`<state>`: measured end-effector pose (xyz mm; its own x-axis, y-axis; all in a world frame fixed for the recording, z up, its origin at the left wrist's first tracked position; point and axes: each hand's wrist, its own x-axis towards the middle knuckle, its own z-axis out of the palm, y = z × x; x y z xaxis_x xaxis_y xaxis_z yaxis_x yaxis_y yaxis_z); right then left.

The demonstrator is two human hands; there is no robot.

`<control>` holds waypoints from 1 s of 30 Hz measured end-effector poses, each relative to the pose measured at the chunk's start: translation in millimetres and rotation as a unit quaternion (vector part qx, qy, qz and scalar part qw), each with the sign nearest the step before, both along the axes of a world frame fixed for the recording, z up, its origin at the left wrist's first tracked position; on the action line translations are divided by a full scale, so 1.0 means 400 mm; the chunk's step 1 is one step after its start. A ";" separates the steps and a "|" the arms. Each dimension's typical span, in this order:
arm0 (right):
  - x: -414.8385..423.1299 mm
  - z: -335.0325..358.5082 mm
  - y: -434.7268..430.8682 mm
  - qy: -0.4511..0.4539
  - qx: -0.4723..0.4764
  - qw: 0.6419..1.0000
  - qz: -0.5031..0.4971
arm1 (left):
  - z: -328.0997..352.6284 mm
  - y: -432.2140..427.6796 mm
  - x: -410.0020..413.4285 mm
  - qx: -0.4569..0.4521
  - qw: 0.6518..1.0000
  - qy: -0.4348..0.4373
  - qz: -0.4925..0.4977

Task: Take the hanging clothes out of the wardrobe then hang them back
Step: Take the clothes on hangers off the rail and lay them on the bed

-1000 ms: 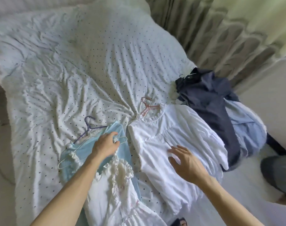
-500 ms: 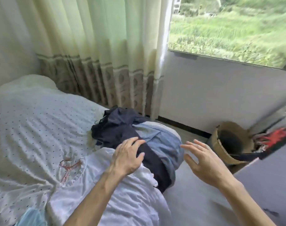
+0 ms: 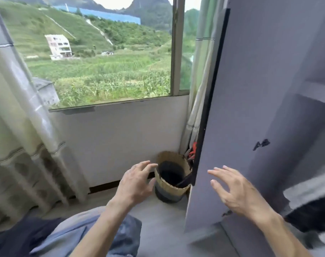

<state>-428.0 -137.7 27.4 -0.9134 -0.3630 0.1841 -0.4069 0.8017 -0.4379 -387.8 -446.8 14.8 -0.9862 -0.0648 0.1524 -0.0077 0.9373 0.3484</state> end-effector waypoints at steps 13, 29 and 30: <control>-0.006 0.084 0.398 0.083 0.015 0.943 -0.322 | 0.072 0.506 -0.473 -0.029 0.930 0.039 -0.365; -0.243 0.222 1.042 0.303 0.171 0.694 -0.631 | 0.053 1.211 -0.747 0.092 0.864 -0.147 -0.472; -0.264 0.200 1.068 0.341 0.195 0.674 -0.625 | 0.046 1.250 -0.764 0.101 0.864 -0.161 -0.467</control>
